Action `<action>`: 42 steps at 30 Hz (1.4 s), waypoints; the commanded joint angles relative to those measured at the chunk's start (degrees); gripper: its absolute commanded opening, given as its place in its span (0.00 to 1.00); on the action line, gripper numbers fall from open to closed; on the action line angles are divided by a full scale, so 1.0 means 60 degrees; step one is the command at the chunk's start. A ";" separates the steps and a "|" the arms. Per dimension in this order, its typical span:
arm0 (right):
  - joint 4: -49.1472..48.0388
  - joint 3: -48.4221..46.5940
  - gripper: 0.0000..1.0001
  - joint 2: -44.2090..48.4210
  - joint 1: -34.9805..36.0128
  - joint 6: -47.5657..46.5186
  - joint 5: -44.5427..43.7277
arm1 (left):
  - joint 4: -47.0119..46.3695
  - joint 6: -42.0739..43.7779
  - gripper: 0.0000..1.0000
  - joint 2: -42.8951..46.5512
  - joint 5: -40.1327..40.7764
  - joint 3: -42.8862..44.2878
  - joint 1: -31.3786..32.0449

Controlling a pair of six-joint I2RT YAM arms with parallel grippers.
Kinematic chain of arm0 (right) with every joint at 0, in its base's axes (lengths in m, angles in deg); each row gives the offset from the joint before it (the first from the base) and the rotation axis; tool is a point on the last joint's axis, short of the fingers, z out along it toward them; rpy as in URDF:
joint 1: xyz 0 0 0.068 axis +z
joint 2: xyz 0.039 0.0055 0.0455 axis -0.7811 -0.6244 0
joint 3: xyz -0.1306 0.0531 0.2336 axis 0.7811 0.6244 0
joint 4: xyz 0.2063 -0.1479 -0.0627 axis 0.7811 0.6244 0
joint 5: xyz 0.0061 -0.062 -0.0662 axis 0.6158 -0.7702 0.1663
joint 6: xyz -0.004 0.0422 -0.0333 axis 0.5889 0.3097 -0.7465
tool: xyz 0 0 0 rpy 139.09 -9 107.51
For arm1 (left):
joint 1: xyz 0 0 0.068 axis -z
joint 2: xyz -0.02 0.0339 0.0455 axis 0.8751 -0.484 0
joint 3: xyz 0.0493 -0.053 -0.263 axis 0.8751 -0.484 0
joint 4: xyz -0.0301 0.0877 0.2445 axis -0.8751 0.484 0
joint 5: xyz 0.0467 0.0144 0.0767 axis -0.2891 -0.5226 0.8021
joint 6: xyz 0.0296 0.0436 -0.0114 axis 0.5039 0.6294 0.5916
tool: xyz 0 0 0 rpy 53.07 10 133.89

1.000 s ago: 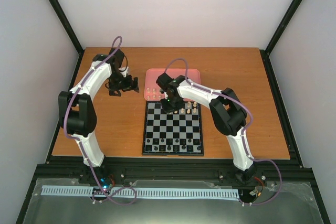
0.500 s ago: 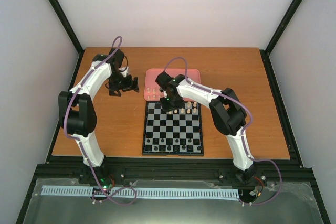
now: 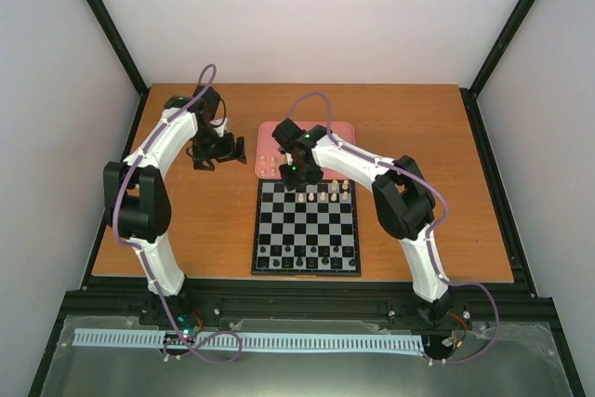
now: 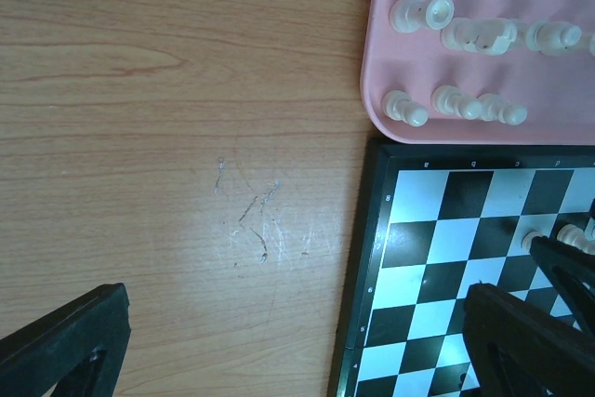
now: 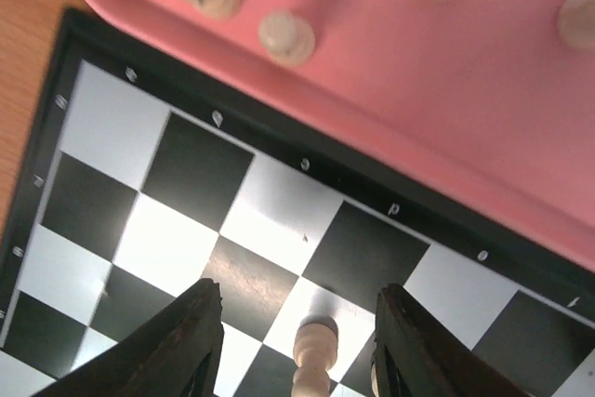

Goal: Set up the chess pieces on the board
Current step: Place the chess piece on the chessboard, then pick up the chess piece from the storage box.

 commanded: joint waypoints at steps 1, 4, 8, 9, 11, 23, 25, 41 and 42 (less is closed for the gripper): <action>0.0058 -0.0868 0.46 -0.0277 0.0033 0.0088 -0.0461 | -0.0085 -0.0099 1.00 0.0297 -0.0041 0.0083 0.0022; 0.0300 -0.1564 0.46 -0.0727 0.0037 0.0093 -0.0514 | -0.0088 -0.0090 1.00 0.0303 -0.0047 0.0082 0.0018; 0.0632 -0.2534 0.45 -0.1405 -0.0032 0.0136 -0.0538 | -0.0088 -0.0085 1.00 0.0338 -0.0031 0.0054 0.0023; 0.0686 -0.2696 0.44 -0.1544 -0.0056 0.0159 -0.0535 | -0.0081 -0.0089 1.00 0.0348 -0.0030 0.0042 0.0022; 0.0833 -0.3050 0.44 -0.1791 -0.0098 0.0246 -0.0603 | -0.0088 -0.0078 1.00 0.0353 -0.0037 0.0025 0.0021; 0.0442 -0.3357 0.43 -0.2363 -0.0286 0.0108 -0.0211 | -0.0089 -0.0087 1.00 0.0232 -0.0030 0.0067 0.0017; 0.0411 -0.3452 0.43 -0.2480 -0.0306 0.0098 -0.0205 | -0.0085 -0.0087 1.00 0.0221 -0.0039 0.0068 0.0022; 0.0349 -0.3987 0.34 -0.3154 -0.0447 -0.0002 -0.0059 | -0.0089 -0.0089 1.00 0.0139 -0.0075 0.0078 0.0014; 0.0351 -0.3987 0.33 -0.3173 -0.0447 -0.0012 -0.0044 | -0.0081 -0.0089 1.00 0.0136 -0.0077 0.0082 0.0025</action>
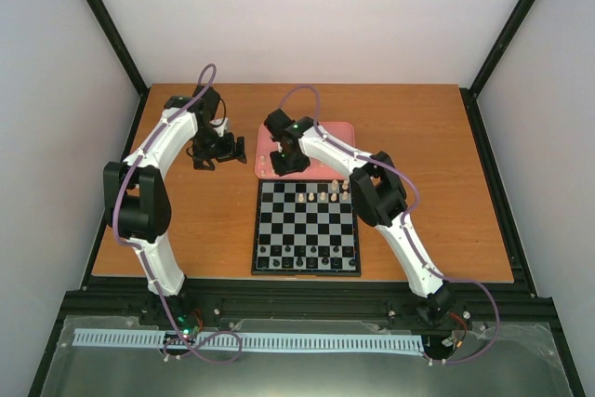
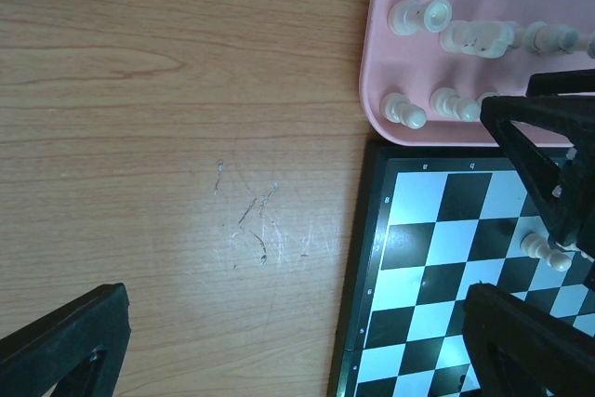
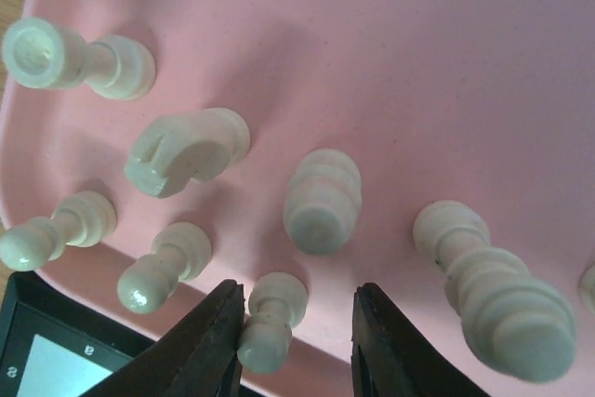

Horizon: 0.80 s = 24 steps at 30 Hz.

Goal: Set up the chess pieces on the board
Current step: Pick up the chess piece from the storage box.

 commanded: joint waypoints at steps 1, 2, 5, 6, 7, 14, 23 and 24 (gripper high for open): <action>-0.0026 -0.0228 0.31 -0.0343 -0.0057 -0.0110 0.0136 | -0.0062 -0.0089 1.00 0.0128 -0.0080 0.0095 0.0022; -0.0015 -0.0228 0.29 -0.0368 -0.0064 -0.0123 0.0149 | -0.0055 -0.0089 1.00 0.0118 -0.0083 0.0087 0.0031; 0.0003 -0.0534 0.24 -0.0408 -0.0072 -0.0142 0.0173 | -0.0056 -0.0089 1.00 0.0110 -0.0098 0.0097 0.0027; 0.0004 -0.0546 0.22 -0.0421 -0.0083 -0.0161 0.0190 | -0.0062 -0.0089 1.00 0.0104 -0.0098 0.0090 0.0026; 0.0004 -0.0550 0.19 -0.0422 -0.0086 -0.0180 0.0194 | -0.0058 -0.0089 1.00 0.0103 -0.0099 0.0096 0.0030; 0.0179 -0.0457 0.03 -0.0147 -0.0085 -0.0218 0.0075 | -0.0056 -0.0089 1.00 0.0117 -0.0098 0.0111 0.0033; -0.0134 0.0530 0.03 0.1366 -0.0036 -0.0232 -0.0165 | -0.0037 -0.0104 1.00 0.0183 -0.0098 0.0122 0.0025; -0.0171 0.0715 0.03 0.1585 -0.0009 -0.0228 -0.0165 | -0.0048 -0.0104 1.00 0.0190 -0.0098 0.0102 0.0018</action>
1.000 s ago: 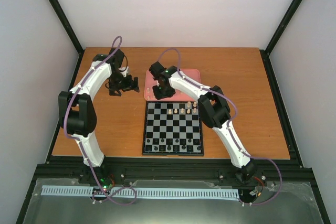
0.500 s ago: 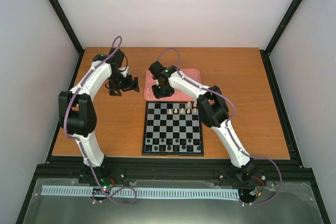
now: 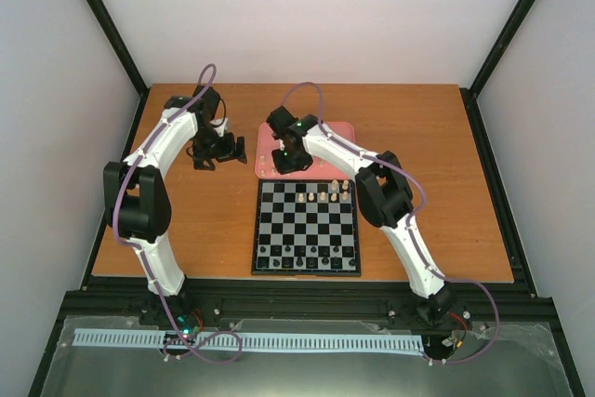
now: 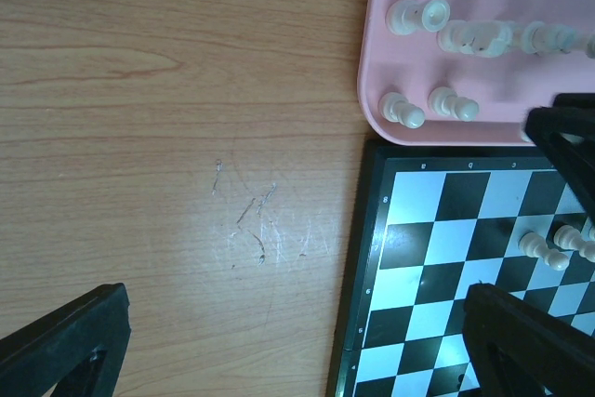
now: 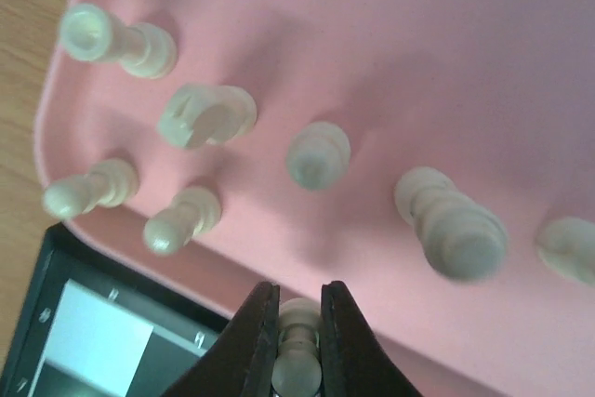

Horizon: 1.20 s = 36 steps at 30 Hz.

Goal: Set up the chess pieces on the board
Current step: Pick up the chess piece from the storage box, then place the chess piece on the chessboard.

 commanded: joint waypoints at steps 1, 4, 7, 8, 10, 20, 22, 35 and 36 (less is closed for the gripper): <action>-0.0229 0.0621 0.03 0.1413 0.0059 -0.0058 -0.0182 | -0.0048 -0.0100 1.00 0.0203 -0.0052 0.0086 0.0030; -0.0496 0.1545 0.03 0.2025 0.0221 -0.0022 -0.0092 | -0.0052 -0.0102 1.00 0.0216 -0.0026 0.0080 0.0024; -0.0920 0.2568 0.03 0.2563 0.0367 0.0023 0.0086 | -0.0052 -0.0104 1.00 0.0234 0.0006 0.0093 0.0021; -0.1048 0.2857 0.03 0.2699 0.0410 0.0021 0.0180 | -0.0054 -0.0104 1.00 0.0247 0.0004 0.0096 0.0022; -0.1214 0.3333 0.03 0.2866 0.0496 0.0014 0.0319 | -0.0052 -0.0104 1.00 0.0248 -0.0014 0.0097 0.0025; -0.1179 0.3565 0.03 0.2715 0.0745 -0.0108 0.0500 | -0.0078 -0.0122 1.00 0.0332 -0.0019 0.0003 0.0032; -0.1179 0.3609 0.03 0.2700 0.0745 -0.0099 0.0602 | -0.0081 -0.0115 1.00 0.0365 -0.0015 -0.0026 0.0030; -0.1297 0.3852 0.03 0.2522 0.0833 -0.0166 0.0702 | -0.0111 -0.0135 1.00 0.0308 -0.0082 -0.0006 0.0028; -0.1284 0.3841 0.03 0.2504 0.0835 -0.0176 0.0720 | -0.0114 -0.0133 1.00 0.0293 -0.0080 -0.0006 0.0026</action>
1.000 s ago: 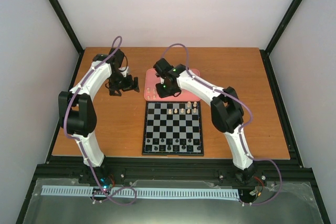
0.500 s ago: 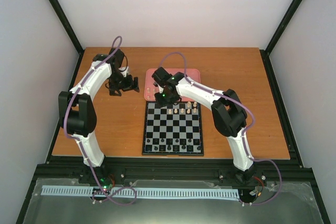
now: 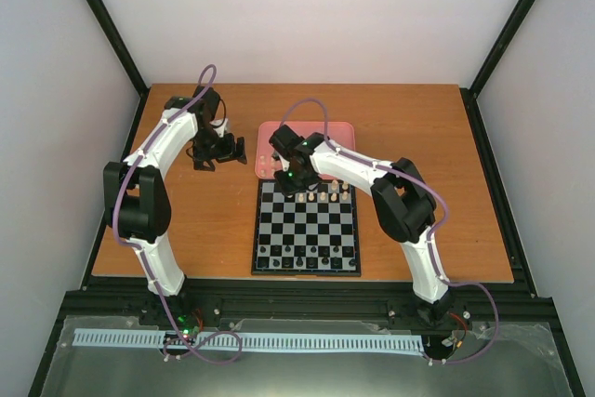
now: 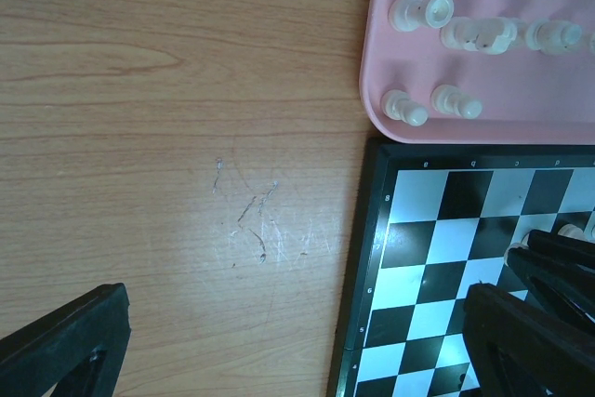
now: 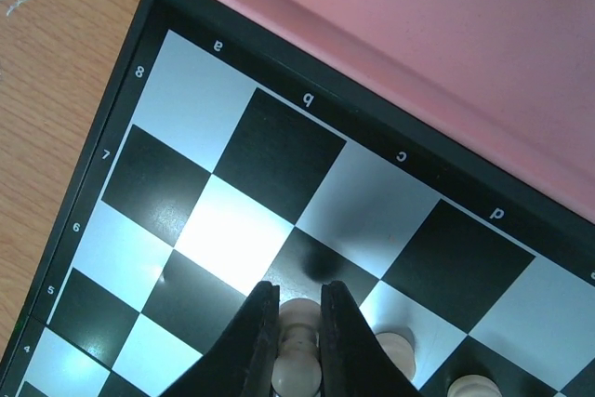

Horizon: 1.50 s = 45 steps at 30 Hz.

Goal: Set up the chess pieces on the board
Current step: Place the chess piece on the chessboard.

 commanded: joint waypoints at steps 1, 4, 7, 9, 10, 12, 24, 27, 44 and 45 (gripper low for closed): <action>-0.0142 -0.0056 0.03 -0.0189 0.0123 -0.0118 0.0076 | -0.0086 -0.0122 1.00 0.0286 -0.0081 0.0056 0.0024; -0.0122 -0.0053 0.03 -0.0249 0.0122 -0.0144 0.0110 | -0.0085 -0.0129 1.00 0.0286 -0.0080 0.0047 0.0026; -0.0080 -0.0136 0.03 -0.0379 0.0122 -0.0183 0.0149 | -0.0096 -0.0138 1.00 0.0264 -0.0099 0.0062 0.0025; -0.0042 -0.0228 0.03 -0.0457 0.0121 -0.0202 0.0165 | -0.0085 -0.0138 1.00 0.0241 -0.0109 0.0067 0.0020; -0.0027 -0.0237 0.03 -0.0492 0.0119 -0.0200 0.0179 | -0.0085 -0.0130 1.00 0.0247 -0.0109 0.0071 0.0036; 0.0008 -0.0295 0.04 -0.0560 0.0122 -0.0224 0.0187 | -0.0085 -0.0127 1.00 0.0240 -0.0109 0.0064 0.0031; 0.0173 -0.0491 0.20 -0.0638 0.0122 -0.0253 0.0012 | -0.0100 -0.0126 1.00 0.0191 -0.0138 0.0086 0.0030; 0.0181 -0.0483 0.20 -0.0629 0.0122 -0.0242 -0.0026 | -0.0114 -0.0119 1.00 0.0191 -0.0155 0.0078 0.0028; 0.0098 -0.0414 0.33 -0.0401 0.0122 -0.0238 -0.0118 | -0.0115 -0.0126 1.00 0.0293 -0.0123 0.0034 0.0030; 0.0073 -0.0399 0.34 -0.0378 0.0122 -0.0242 -0.0120 | -0.0115 -0.0126 1.00 0.0297 -0.0125 0.0023 0.0030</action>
